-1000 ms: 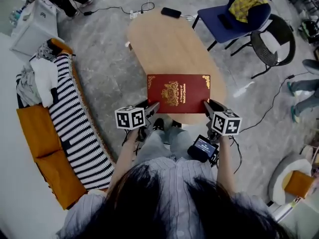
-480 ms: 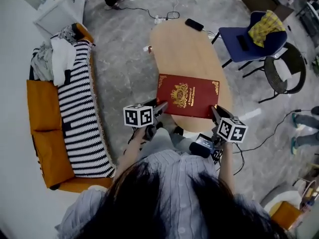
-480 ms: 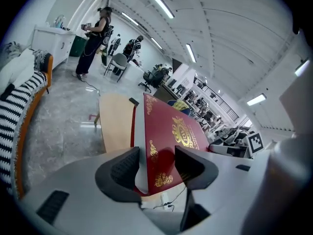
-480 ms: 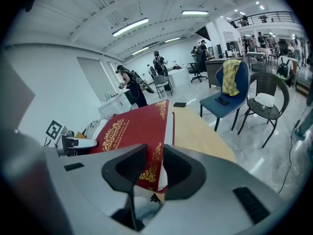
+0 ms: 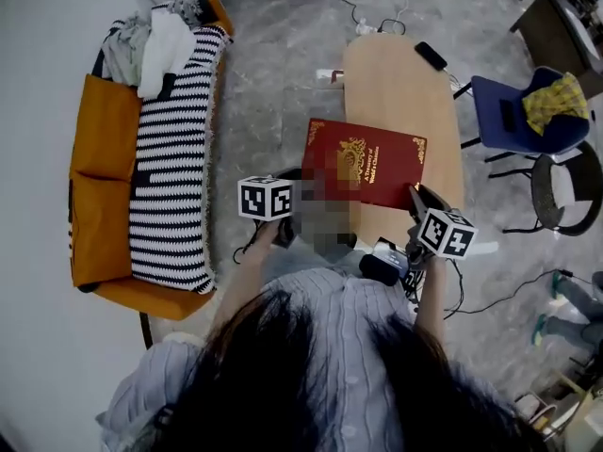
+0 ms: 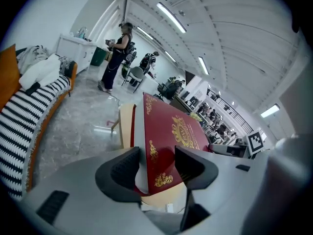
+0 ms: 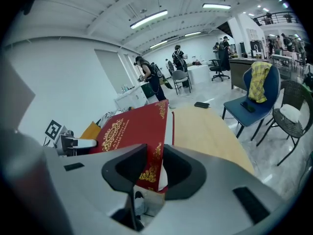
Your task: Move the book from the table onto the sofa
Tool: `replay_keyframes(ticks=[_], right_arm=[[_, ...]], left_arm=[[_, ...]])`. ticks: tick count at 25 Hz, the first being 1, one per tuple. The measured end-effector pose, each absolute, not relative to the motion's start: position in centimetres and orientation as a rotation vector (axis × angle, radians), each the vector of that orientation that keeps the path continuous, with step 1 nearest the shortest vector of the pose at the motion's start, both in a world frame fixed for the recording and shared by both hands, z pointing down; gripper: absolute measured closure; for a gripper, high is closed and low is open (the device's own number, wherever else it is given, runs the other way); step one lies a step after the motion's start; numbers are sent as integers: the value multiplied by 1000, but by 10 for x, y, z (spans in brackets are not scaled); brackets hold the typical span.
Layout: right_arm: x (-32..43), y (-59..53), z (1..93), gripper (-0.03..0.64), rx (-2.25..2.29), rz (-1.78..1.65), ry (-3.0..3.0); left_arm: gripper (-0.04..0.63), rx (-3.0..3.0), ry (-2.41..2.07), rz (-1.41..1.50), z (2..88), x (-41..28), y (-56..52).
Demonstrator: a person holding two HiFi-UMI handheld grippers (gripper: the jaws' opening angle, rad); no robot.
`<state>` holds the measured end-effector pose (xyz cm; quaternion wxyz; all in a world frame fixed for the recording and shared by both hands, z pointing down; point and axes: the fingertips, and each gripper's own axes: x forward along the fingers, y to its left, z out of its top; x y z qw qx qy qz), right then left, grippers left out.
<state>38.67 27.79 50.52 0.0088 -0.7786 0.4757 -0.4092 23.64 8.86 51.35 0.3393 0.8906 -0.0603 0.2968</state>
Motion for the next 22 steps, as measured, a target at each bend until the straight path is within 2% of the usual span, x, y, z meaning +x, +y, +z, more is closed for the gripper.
replay_keyframes(ticks=[7,22], right_arm=[[361,200,496,503,-2380,-1288,1617],[252,32,492,503,-2279,-1341,1911]], left_arm=[[358,2312,-257,719,501,194,26],[358,2257,-470,588,501,52,-103]])
